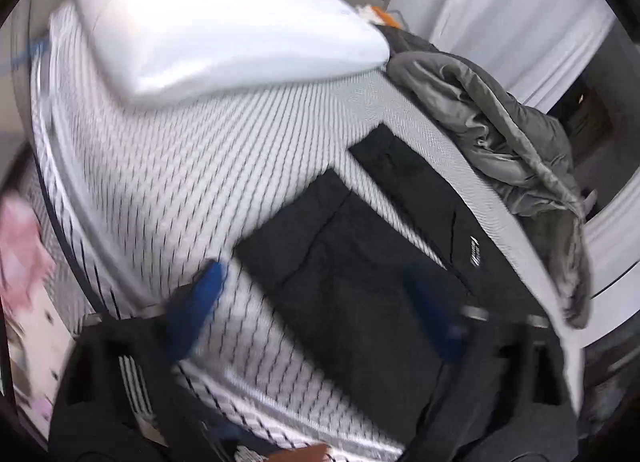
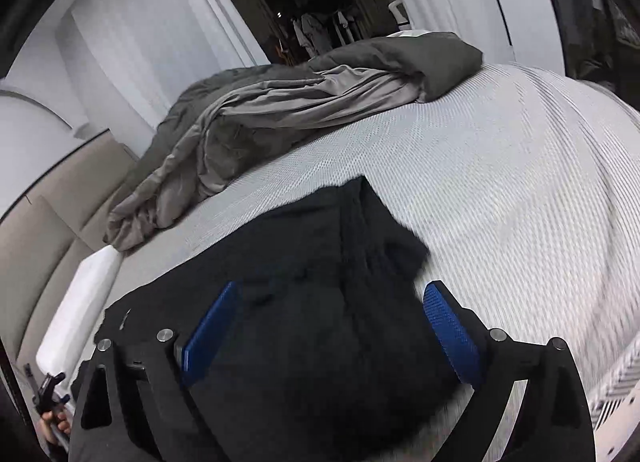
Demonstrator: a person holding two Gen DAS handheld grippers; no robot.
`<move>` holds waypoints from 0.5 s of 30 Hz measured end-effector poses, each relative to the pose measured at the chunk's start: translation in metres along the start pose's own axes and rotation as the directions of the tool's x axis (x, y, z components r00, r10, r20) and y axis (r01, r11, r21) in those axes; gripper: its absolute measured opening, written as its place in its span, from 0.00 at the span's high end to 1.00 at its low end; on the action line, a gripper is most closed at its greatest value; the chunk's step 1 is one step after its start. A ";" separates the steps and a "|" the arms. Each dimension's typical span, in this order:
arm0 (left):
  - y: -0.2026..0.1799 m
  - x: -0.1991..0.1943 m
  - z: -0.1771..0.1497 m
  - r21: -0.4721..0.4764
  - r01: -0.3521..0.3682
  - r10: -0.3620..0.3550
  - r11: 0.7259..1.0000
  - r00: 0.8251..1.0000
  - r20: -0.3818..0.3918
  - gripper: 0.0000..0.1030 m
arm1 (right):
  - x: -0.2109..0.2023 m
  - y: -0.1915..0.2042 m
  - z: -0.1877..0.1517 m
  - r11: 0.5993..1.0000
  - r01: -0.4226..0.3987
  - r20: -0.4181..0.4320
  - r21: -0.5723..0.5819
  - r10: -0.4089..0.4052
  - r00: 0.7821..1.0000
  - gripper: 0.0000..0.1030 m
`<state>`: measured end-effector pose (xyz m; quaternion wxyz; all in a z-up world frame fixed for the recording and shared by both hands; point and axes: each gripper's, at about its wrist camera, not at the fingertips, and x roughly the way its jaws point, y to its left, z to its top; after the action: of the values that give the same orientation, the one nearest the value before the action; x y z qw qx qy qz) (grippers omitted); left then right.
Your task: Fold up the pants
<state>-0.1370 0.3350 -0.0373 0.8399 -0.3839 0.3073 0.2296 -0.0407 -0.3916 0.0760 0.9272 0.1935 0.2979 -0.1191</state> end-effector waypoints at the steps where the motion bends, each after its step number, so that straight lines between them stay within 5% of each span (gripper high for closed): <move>1: 0.005 0.002 -0.004 -0.015 -0.001 0.001 1.000 1.000 -0.024 0.41 | -0.013 -0.004 -0.013 1.000 0.002 0.006 0.014 -0.002 1.000 0.08; 7: 0.000 0.010 -0.012 0.032 0.051 -0.049 0.998 0.998 -0.039 0.45 | -0.049 -0.022 -0.048 0.998 0.016 0.013 0.058 -0.016 1.000 0.08; 11: -0.021 0.026 -0.005 0.076 0.033 -0.029 0.997 0.999 -0.046 0.76 | -0.061 -0.025 -0.065 0.996 0.018 0.008 0.083 -0.018 1.000 0.08; 12: -0.026 0.028 -0.004 0.091 0.031 -0.027 0.995 0.999 -0.042 0.92 | -0.061 -0.025 -0.068 0.996 0.014 0.003 0.090 -0.014 1.000 0.08; 15: -0.026 0.019 -0.002 0.091 0.026 -0.028 0.996 0.999 0.018 0.97 | -0.060 -0.027 -0.078 0.993 -0.011 0.000 0.113 0.011 1.000 0.08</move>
<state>-0.1078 0.3206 -0.0387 0.8624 -0.3472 0.3040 0.2078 -0.1365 -0.3759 0.0462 0.9152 0.2476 0.2899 -0.1306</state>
